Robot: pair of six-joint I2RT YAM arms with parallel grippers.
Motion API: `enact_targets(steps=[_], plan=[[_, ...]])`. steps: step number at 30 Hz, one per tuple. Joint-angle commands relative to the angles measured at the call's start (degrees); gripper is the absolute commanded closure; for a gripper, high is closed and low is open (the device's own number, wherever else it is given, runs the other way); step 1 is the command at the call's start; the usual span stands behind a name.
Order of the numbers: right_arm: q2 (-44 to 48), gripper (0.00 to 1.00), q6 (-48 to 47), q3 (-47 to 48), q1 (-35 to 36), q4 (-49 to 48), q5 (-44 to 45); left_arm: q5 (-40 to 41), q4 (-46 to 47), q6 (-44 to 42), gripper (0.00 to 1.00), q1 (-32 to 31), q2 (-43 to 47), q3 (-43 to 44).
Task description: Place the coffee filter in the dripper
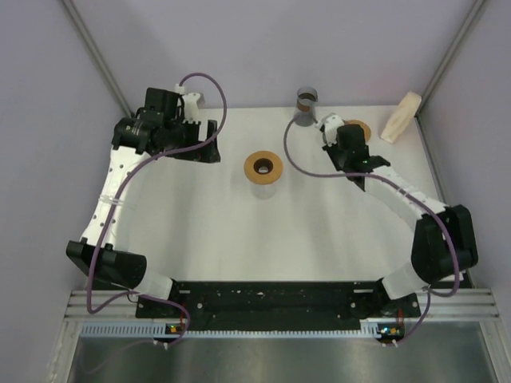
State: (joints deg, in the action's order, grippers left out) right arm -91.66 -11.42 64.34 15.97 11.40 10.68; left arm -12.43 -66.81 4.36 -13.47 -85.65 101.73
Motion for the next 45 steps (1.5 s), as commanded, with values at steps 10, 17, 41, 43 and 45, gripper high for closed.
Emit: enact_targets(steps=[10,17,41,43,45], plan=[[26.4,1.00,-64.7,-3.6,32.2,-4.8,16.6,-2.4,6.1,-3.6,0.00,-2.8,0.6,18.8],[19.9,1.00,-77.9,0.1,44.2,-8.3,29.1,14.4,8.3,-11.7,0.00,-20.8,3.6,18.7],[12.1,1.00,-84.6,2.8,52.7,-18.2,31.5,22.1,11.3,-9.0,0.55,-27.6,-1.4,9.0],[12.0,1.00,-83.7,2.9,52.8,-18.3,30.7,20.9,10.6,-8.3,0.71,-27.5,-1.8,9.2],[12.0,1.00,-82.7,2.7,52.8,-19.2,30.5,19.5,9.0,-7.0,1.00,-27.0,-2.6,10.2]])
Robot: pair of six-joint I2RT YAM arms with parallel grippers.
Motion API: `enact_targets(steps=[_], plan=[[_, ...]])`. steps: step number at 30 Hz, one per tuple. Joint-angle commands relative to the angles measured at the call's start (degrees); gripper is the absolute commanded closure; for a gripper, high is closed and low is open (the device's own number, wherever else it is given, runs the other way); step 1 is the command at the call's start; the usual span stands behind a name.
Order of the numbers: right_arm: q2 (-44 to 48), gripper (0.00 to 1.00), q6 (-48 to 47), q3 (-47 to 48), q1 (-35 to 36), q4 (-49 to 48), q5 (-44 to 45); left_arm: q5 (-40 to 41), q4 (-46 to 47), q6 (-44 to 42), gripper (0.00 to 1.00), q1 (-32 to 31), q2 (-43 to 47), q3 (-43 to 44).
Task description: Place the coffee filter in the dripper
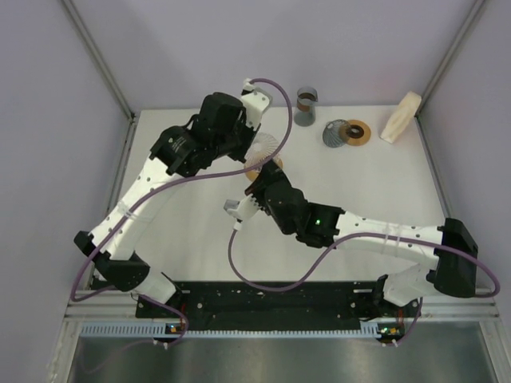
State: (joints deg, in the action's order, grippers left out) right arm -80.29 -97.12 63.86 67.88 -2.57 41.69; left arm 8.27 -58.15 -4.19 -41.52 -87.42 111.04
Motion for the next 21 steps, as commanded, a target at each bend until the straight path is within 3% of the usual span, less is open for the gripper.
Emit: enact_targets(steps=[1,2,3,4,6,11,13,16,19,21], plan=[[0.7,1.00,3.8,3.2,0.9,-5.6,-0.9,-2.0,-0.5,2.6,1.00,1.5,-1.4,1.8],[0.9,0.99,6.1,3.2,0.9,-6.0,-1.8,-3.2,-1.3,3.6,1.00,2.4,-1.9,2.4],[1.4,0.89,9.1,3.3,1.0,-6.4,-3.1,-4.7,-1.7,4.0,1.00,3.4,-2.2,2.9],[2.0,0.68,12.4,3.5,1.0,-6.5,-4.5,-6.9,-2.1,6.6,1.00,5.2,-2.6,3.3],[4.3,0.46,22.3,3.8,0.9,-5.3,-9.1,-12.8,-2.6,9.5,1.00,9.8,-3.2,4.7],[11.7,0.19,44.5,4.0,1.0,-1.6,-26.5,-20.8,-1.3,15.3,1.00,20.7,-4.2,5.9],[13.1,0.06,55.4,4.6,0.7,-4.7,-26.9,-22.9,0.0,17.5,1.00,23.0,-4.2,5.0],[10.8,0.06,77.2,12.0,-3.6,-0.9,-26.0,-25.9,0.8,21.2,1.00,24.8,-4.4,3.5],[4.9,0.19,98.9,24.9,-11.9,12.4,-27.0,-28.1,1.3,25.0,1.00,26.0,-4.5,1.4],[1.0,0.23,107.3,29.6,-16.2,18.3,-29.9,-30.0,2.7,27.4,1.00,26.7,-3.8,-1.3]])
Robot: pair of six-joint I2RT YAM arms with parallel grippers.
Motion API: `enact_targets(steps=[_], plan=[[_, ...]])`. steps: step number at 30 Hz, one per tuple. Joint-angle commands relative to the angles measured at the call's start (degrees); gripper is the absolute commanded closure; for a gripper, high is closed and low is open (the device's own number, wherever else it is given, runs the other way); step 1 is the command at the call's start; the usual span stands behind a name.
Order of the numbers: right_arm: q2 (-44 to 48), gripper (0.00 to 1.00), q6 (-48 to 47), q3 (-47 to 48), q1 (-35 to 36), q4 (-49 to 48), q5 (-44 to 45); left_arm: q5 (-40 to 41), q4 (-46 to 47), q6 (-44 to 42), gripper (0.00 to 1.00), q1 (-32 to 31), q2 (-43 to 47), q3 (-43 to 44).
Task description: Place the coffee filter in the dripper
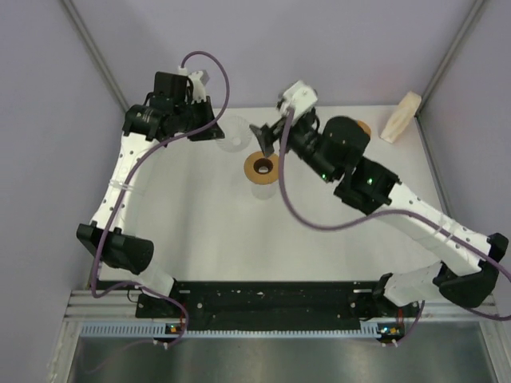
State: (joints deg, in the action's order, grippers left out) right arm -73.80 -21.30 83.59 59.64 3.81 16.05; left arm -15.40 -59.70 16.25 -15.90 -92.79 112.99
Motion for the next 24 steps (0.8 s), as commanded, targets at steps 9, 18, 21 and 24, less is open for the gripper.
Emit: enact_targets(steps=[9,18,21,24], plan=[[-18.4,0.34,39.8,19.8,-14.5,20.8,-13.5,-8.8,6.1,8.8,1.00,1.3,2.6,-7.3],[-25.5,0.60,38.4,23.8,-14.6,26.9,-9.9,-9.7,6.5,8.9,1.00,1.2,1.7,-7.6],[-25.8,0.76,38.3,23.1,-15.4,27.4,-9.4,-10.2,6.8,9.1,1.00,1.0,1.0,-7.6],[-25.4,0.90,38.6,21.3,-17.7,27.9,-10.0,-9.7,7.1,8.5,1.00,-0.5,-0.5,-6.8]])
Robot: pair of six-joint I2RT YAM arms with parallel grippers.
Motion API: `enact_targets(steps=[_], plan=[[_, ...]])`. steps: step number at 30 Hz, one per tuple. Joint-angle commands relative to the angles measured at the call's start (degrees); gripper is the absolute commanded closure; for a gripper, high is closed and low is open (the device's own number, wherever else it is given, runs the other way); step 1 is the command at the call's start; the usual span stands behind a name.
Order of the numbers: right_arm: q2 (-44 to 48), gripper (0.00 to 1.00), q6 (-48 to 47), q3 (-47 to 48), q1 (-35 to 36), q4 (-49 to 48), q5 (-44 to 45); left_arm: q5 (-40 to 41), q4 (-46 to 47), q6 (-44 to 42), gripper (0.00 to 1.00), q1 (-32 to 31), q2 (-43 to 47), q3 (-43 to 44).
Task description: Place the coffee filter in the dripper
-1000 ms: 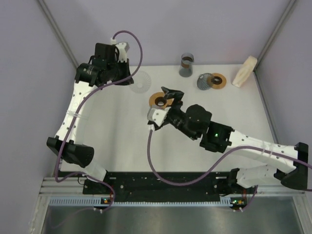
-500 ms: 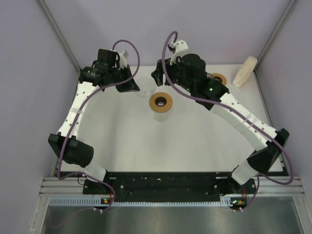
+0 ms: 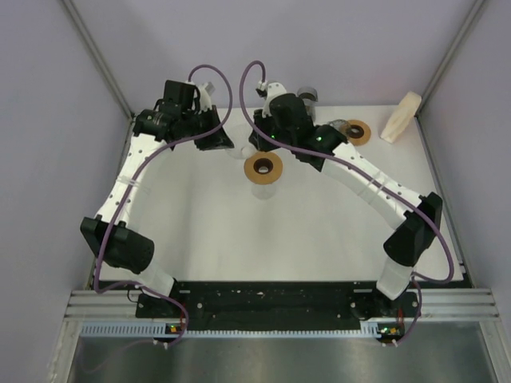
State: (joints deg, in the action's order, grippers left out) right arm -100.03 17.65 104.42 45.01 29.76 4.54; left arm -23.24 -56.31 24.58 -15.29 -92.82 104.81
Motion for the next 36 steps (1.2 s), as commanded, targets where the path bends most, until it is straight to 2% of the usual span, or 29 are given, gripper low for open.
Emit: enact_targets(steps=[1,3,7,9,14,36], plan=[[1.1,0.95,0.4,-0.7,-4.5,2.2,0.5,-1.5,3.5,-0.1,1.00,-1.8,-1.1,2.0],[1.7,1.00,1.6,-3.2,-7.4,2.1,-2.4,-0.5,3.2,-0.7,1.00,-3.2,-2.6,3.2],[1.4,1.00,2.0,-5.8,-9.6,2.3,-4.3,-0.3,2.4,-1.5,1.00,-5.3,-6.0,6.4],[0.6,1.00,2.2,-5.7,-10.1,2.7,-7.9,-0.1,2.3,-1.5,1.00,-5.3,-7.4,7.2],[-0.2,1.00,2.2,-5.6,-12.6,5.4,-10.2,-2.6,2.1,-1.5,1.00,-5.4,-9.2,6.4],[-6.1,1.00,0.4,-6.2,-13.5,8.6,-10.6,-3.7,1.6,-3.6,1.00,-5.8,-12.8,2.1]])
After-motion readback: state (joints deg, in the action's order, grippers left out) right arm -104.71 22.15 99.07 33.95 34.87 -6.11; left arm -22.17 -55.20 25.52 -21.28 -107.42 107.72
